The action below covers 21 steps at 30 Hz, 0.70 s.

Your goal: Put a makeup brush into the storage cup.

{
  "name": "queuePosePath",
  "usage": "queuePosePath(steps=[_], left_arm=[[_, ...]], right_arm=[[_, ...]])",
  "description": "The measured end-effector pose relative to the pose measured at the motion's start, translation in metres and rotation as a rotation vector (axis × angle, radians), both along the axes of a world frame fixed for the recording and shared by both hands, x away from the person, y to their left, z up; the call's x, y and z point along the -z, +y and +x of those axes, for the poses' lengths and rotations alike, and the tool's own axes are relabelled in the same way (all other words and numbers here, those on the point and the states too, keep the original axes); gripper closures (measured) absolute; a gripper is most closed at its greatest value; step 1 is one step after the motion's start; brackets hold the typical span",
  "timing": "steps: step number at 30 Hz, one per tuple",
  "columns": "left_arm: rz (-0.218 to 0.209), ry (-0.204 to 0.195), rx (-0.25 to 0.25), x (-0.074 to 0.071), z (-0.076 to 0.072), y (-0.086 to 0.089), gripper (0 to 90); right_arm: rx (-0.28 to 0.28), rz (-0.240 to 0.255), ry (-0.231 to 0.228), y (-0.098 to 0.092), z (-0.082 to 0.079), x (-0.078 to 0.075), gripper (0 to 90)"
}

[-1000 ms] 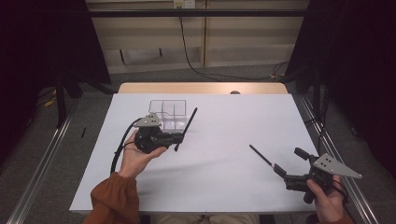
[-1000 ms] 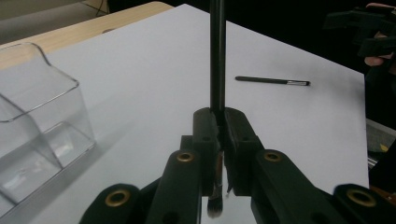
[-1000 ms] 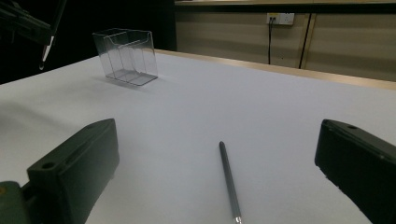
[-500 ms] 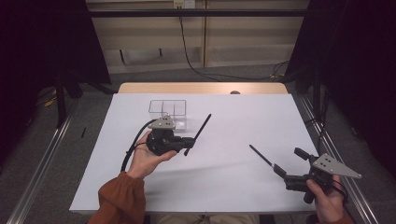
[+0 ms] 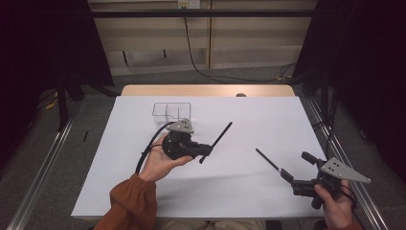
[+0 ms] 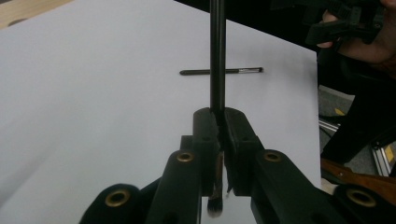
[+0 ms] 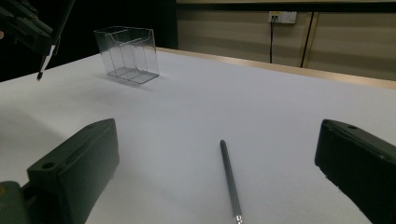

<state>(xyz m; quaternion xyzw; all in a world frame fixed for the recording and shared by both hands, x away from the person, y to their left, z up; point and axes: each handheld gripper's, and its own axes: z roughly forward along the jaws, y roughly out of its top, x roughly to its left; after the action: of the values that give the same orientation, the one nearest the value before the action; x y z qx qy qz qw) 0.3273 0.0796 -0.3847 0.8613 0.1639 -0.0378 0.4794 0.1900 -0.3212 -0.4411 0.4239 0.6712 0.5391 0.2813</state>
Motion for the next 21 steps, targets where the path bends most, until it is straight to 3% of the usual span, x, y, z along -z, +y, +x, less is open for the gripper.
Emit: queuePosePath(steps=[9,21], left_arm=[[0.069,-0.003,0.045,-0.004,-0.002,-0.009,84.4],[0.227,0.018,0.088,-0.009,0.000,-0.013,84.4]], right_arm=[[-0.006,-0.005,0.005,0.001,0.000,0.000,0.0],[-0.013,-0.009,0.006,0.001,0.000,0.000,0.0]])
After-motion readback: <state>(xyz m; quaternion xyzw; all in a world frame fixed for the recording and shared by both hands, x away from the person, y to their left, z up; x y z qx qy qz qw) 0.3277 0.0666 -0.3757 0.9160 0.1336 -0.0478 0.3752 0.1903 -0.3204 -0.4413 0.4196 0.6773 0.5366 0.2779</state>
